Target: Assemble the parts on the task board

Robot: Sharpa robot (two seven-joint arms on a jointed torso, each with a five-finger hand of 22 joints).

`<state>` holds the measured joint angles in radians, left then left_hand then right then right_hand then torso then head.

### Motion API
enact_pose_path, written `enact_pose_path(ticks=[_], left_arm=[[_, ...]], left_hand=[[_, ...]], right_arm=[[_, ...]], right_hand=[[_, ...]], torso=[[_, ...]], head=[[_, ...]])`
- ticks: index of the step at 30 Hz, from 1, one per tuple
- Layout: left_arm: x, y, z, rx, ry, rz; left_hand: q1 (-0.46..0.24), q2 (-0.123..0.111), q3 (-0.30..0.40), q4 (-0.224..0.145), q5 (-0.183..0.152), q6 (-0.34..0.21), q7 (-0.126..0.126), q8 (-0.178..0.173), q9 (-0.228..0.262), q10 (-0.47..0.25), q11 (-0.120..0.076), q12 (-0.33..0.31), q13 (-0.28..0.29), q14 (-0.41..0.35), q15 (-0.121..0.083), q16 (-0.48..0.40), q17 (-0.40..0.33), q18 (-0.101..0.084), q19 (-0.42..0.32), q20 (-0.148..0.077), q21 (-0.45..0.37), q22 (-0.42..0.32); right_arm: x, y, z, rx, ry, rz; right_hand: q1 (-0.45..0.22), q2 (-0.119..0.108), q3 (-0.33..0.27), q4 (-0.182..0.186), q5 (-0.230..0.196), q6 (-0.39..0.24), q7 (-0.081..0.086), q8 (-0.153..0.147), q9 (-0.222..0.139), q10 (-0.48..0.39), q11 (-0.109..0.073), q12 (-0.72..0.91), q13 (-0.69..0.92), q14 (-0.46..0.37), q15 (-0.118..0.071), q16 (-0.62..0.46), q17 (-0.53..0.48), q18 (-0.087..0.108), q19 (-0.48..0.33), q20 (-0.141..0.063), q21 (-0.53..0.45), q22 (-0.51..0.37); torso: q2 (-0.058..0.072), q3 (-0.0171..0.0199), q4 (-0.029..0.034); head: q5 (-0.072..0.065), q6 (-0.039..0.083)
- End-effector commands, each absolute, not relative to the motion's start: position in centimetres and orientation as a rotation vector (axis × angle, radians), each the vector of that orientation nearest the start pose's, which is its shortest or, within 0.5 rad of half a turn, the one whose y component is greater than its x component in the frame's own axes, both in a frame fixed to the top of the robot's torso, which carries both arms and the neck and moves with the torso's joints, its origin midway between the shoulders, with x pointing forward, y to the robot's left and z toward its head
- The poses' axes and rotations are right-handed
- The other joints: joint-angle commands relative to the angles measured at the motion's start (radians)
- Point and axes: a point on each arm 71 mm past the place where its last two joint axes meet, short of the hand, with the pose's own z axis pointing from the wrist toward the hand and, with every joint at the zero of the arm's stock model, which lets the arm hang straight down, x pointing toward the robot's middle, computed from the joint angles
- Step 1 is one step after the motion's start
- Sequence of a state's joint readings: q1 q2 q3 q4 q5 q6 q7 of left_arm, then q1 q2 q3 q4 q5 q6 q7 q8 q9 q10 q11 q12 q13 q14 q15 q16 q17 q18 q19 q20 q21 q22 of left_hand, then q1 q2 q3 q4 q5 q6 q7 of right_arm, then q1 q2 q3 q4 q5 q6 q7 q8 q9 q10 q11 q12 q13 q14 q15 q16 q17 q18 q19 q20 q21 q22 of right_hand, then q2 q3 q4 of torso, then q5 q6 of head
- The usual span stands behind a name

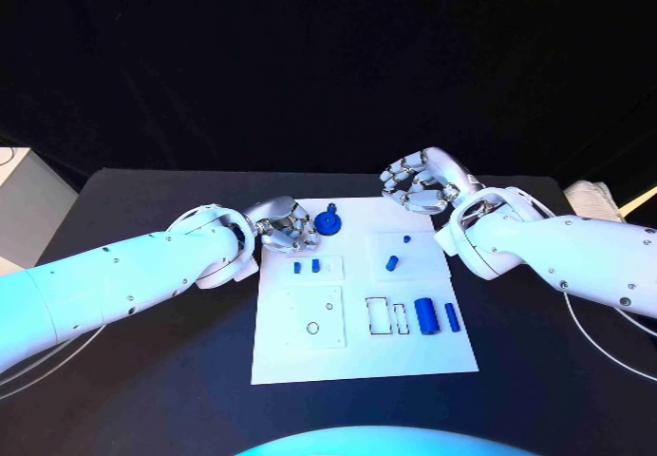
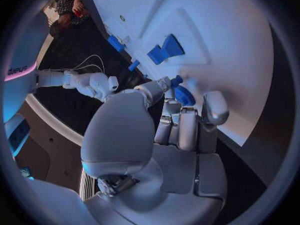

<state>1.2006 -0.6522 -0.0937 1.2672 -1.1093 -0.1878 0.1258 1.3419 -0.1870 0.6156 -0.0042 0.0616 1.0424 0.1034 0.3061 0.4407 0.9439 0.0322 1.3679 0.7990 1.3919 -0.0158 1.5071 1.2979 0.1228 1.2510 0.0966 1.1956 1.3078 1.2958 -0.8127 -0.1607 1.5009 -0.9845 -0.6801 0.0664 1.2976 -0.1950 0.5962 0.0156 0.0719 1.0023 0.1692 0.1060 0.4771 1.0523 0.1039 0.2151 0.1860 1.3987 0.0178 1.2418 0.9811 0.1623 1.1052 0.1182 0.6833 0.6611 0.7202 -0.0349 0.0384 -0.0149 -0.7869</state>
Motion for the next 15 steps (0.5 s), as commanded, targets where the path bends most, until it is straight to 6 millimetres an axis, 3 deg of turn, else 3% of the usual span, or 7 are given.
enact_pose_path(ticks=[1,15], left_arm=[[51.52,16.63,-22.3,0.016,1.848,-0.943],[51.54,16.82,-22.29,0.004,1.847,-0.942]], left_hand=[[0.001,0.008,0.006,0.001,0.002,0.007,-0.001,0.007,-0.001,0.002,-0.003,0.003,-0.001,0.003,-0.003,0.004,-0.001,-0.018,0.001,-0.004,0.005,0.018],[0.003,0.011,0.01,-0.001,0.002,0.005,0.0,0.004,-0.003,-0.004,-0.002,-0.001,-0.009,0.004,-0.003,0.005,-0.001,-0.02,0.006,-0.005,0.012,0.022]], right_arm=[[49.51,-20.46,-16.26,0.253,1.417,0.864],[49.51,-20.52,-16.26,0.253,1.417,0.863]], right_hand=[[0.001,-0.007,-0.002,0.004,0.005,-0.001,0.004,-0.006,0.001,0.007,0.003,-0.005,-0.001,0.005,0.004,0.005,-0.002,0.019,0.0,0.002,-0.005,0.001],[0.001,-0.007,-0.002,0.004,0.005,-0.001,0.004,-0.006,0.001,0.007,0.003,-0.005,-0.001,0.005,0.004,0.005,-0.002,0.019,0.0,0.002,-0.005,0.001]], torso=[[0.0,0.0003,-0.0005],[0.0,0.0002,-0.0001]], head=[[0.0,-0.001],[-0.001,-0.001]])
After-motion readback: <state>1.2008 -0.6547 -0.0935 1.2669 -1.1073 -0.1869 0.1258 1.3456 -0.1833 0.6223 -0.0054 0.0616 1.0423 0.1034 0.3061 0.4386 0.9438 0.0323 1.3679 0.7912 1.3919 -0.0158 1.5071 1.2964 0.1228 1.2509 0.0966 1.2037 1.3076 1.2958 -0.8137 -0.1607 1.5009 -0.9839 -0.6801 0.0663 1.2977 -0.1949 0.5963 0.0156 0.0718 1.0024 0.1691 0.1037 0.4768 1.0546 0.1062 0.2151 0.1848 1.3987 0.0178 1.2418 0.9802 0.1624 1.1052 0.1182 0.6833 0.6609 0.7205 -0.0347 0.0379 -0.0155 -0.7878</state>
